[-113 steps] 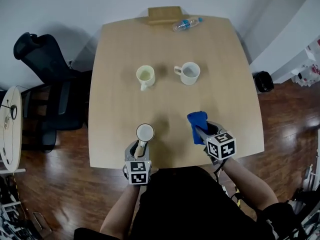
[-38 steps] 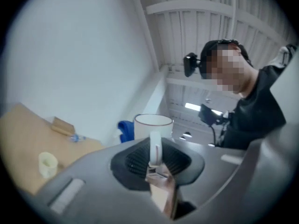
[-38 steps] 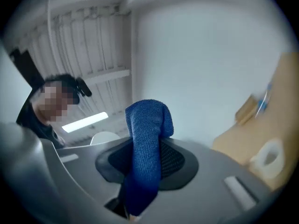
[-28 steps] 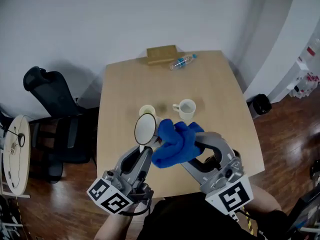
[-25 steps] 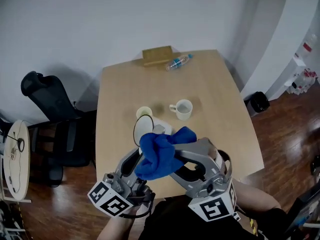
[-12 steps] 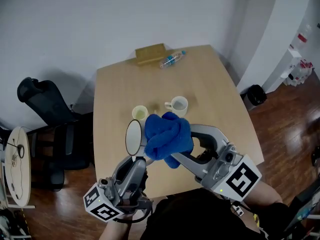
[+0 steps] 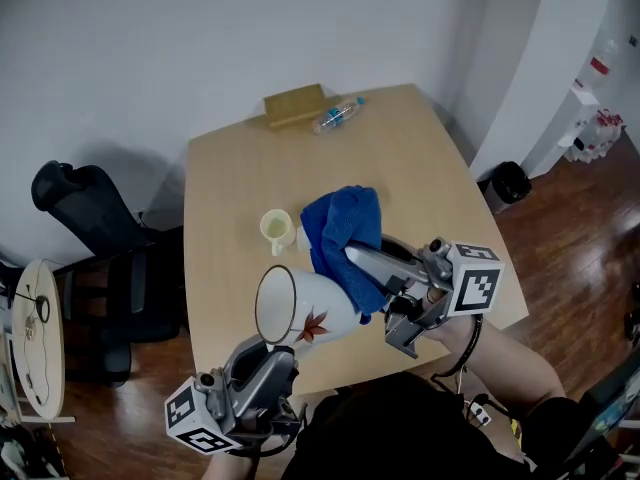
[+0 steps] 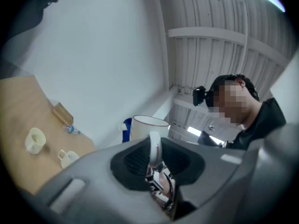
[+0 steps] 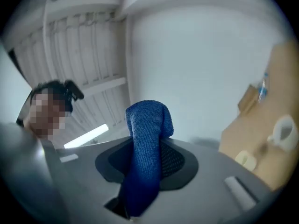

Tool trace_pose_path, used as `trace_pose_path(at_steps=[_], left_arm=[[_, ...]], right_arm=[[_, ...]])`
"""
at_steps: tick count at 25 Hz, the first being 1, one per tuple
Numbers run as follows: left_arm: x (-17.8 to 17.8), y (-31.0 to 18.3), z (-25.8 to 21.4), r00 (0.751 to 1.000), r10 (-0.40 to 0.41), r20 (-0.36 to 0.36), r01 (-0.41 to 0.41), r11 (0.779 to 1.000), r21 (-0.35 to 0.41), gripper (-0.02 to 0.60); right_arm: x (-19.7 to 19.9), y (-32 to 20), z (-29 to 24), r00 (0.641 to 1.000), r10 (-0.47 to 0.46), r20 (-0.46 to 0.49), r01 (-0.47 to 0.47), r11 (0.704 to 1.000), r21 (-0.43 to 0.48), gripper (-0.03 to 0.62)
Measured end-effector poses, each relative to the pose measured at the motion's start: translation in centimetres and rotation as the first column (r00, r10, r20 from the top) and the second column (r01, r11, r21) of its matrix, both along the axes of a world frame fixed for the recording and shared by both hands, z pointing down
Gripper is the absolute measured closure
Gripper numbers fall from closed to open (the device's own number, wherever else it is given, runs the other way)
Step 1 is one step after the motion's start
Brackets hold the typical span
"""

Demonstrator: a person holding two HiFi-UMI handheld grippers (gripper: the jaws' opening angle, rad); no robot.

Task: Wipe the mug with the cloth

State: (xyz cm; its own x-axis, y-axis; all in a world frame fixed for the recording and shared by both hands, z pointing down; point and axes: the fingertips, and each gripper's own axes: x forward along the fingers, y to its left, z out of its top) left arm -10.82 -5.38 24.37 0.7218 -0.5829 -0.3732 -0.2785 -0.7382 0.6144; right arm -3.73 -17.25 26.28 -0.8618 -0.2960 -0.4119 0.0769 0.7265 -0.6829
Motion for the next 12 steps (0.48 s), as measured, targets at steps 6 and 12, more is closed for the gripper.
trace_pose_path(at_steps=[6,12], left_arm=[[0.7,0.8,-0.3,0.99,0.048,-0.133,-0.05,0.999,-0.015,0.512],[1.0,2.0,-0.2,0.962,0.159,-0.221,-0.163,0.987,0.003,0.512]], right_arm=[[-1.3,0.9,2.2,0.939,-0.11,0.327,0.218,0.923,-0.316,0.467],[-3.6,3.1,3.4,0.929,-0.23,0.289,0.319,0.894,-0.314,0.468]])
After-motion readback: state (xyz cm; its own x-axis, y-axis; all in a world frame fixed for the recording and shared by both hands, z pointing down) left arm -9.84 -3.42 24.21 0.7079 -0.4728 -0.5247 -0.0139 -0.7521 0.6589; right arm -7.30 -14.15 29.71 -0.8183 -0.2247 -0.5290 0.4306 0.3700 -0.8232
